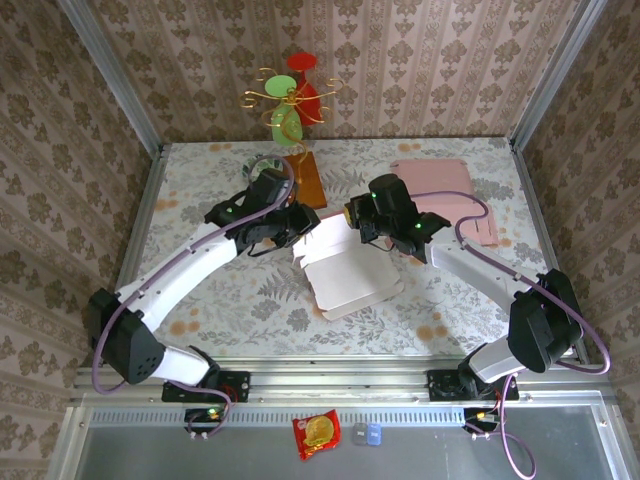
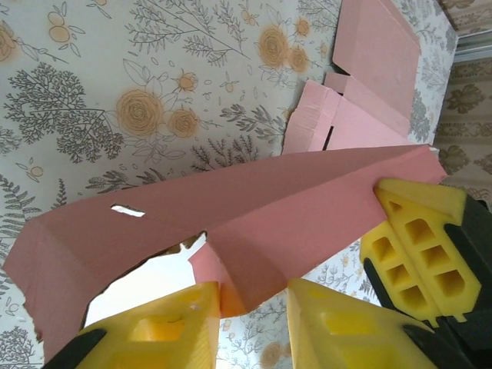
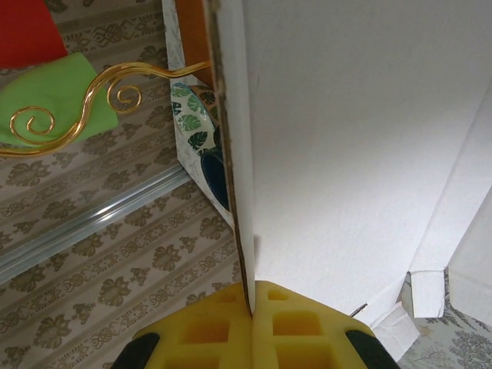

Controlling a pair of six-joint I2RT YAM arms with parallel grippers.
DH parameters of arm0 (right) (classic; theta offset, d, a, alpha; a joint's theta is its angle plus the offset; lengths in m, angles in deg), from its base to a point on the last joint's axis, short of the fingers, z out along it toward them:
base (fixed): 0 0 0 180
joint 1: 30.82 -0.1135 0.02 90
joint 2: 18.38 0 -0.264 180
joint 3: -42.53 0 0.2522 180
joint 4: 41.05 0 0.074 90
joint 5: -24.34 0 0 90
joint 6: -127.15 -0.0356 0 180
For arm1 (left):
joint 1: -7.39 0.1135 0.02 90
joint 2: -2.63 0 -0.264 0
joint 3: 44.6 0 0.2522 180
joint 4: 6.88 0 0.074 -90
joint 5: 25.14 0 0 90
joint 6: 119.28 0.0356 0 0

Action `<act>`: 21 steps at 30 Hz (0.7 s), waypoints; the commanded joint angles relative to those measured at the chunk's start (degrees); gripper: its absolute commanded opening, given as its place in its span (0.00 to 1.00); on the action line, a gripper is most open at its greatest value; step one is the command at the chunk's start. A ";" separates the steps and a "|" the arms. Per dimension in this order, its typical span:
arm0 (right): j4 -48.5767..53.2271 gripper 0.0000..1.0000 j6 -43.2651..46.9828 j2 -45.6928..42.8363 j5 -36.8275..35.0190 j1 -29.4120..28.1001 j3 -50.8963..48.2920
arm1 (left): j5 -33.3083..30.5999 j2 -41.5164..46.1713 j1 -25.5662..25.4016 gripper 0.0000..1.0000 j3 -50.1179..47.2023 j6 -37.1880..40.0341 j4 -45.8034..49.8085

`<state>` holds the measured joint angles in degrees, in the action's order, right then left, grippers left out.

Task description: Fold the paper box

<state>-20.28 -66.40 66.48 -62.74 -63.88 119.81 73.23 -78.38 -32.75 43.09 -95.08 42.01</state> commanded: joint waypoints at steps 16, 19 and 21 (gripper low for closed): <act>-20.61 0.00 9.27 7.41 3.99 -3.64 -4.58 | -0.04 25.12 22.52 0.36 -21.28 26.91 6.27; -26.27 0.00 11.70 8.24 5.53 -3.59 -7.47 | 2.04 27.95 23.83 0.28 -27.96 31.01 1.48; -30.00 0.00 12.76 8.57 6.13 -3.46 -9.24 | 3.60 29.42 23.88 0.23 -32.11 33.19 -2.53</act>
<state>-42.31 -57.53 73.78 -58.72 -67.71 112.60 73.62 -50.75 -9.28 14.33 -69.00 45.07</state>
